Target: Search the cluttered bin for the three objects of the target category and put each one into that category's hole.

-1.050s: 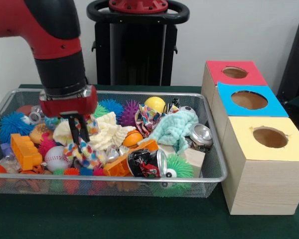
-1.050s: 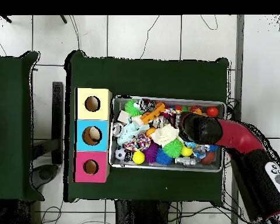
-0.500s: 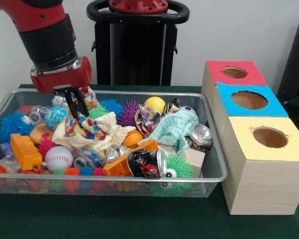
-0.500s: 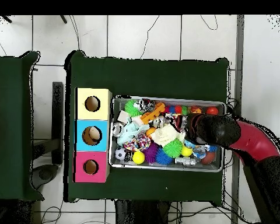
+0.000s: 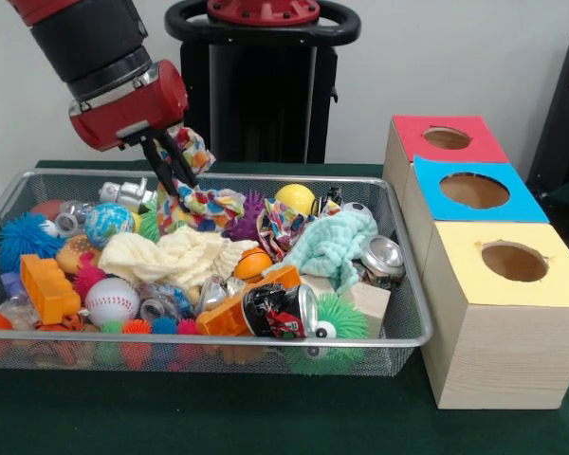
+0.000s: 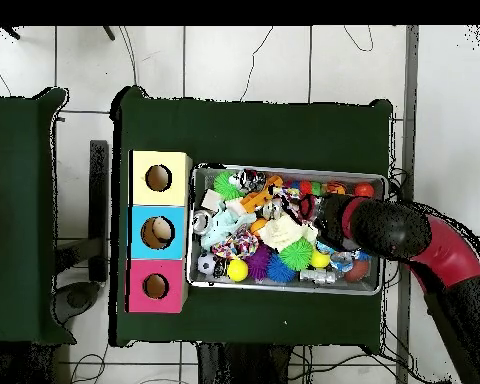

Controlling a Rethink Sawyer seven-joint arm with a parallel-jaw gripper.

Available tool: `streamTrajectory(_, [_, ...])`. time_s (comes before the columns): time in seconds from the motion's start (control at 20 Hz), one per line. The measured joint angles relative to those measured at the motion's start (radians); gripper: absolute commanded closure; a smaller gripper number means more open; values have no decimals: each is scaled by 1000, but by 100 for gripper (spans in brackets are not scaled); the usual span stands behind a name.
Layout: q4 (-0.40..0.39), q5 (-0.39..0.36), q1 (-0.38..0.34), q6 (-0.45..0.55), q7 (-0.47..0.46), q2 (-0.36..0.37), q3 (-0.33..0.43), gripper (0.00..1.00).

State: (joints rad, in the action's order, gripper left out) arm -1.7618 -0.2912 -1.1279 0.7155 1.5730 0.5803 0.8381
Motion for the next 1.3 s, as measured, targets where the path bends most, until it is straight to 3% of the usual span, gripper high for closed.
streamTrajectory(0.25, [-56,0,-67,-1,0,-28,87,100])
streamTrajectory(0.65, [-124,-3,-62,-56,0,-37,137,100])
streamTrajectory(1.1, [-165,-22,77,-240,0,-16,122,100])
streamTrajectory(1.3, [-165,-22,225,-338,1,23,80,100])
